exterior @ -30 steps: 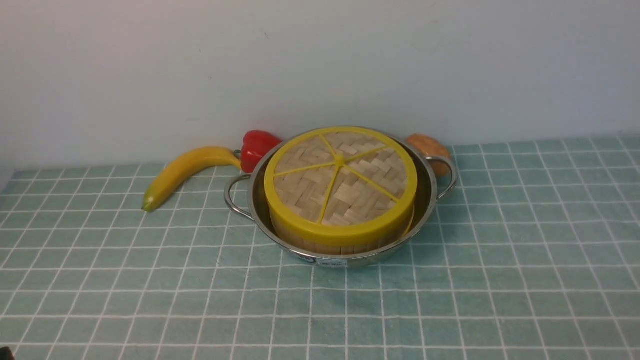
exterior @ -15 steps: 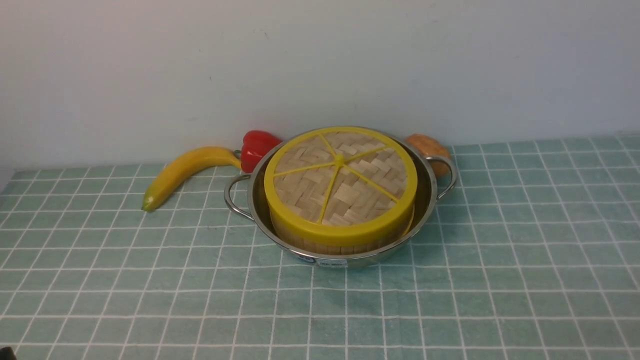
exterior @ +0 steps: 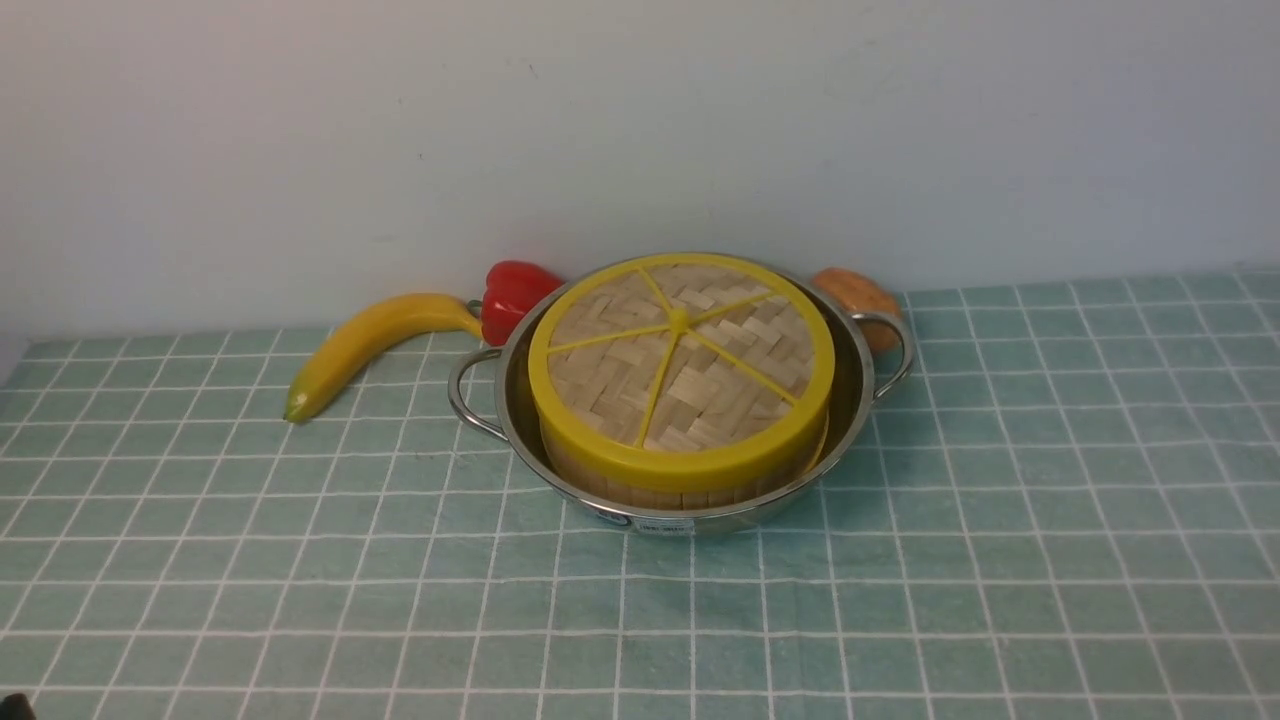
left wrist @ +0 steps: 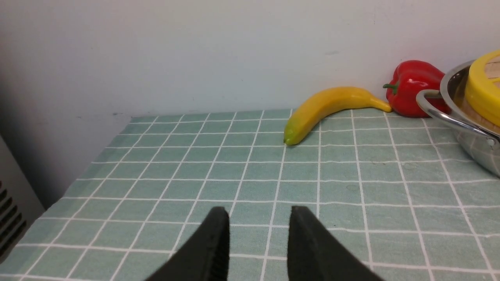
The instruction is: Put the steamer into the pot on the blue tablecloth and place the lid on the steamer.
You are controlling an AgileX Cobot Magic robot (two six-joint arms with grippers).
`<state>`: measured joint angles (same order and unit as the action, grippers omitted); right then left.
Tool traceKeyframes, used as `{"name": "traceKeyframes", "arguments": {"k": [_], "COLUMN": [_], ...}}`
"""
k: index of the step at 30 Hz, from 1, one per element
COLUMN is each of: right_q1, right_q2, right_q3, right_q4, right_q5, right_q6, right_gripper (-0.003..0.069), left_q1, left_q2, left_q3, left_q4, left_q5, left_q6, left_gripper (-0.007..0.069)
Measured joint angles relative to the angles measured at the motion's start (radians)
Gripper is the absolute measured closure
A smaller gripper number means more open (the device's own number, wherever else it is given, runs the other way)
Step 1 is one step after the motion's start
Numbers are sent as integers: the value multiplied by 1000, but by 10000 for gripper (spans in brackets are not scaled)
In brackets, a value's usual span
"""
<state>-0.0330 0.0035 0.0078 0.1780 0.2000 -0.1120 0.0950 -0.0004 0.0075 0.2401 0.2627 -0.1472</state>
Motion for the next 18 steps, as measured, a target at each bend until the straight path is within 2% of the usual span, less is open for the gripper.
{"name": "traceKeyframes", "arguments": {"k": [18], "right_q1": [0], "right_q2": [0], "right_q3": [0], "right_q4": [0], "right_q5": [0], "right_q6": [0], "right_gripper": [417], "left_q1": [0], "left_q2": [0], "left_q3": [0], "left_q4": [0], "left_q5": [0], "left_q6": [0], "left_gripper": [392]}}
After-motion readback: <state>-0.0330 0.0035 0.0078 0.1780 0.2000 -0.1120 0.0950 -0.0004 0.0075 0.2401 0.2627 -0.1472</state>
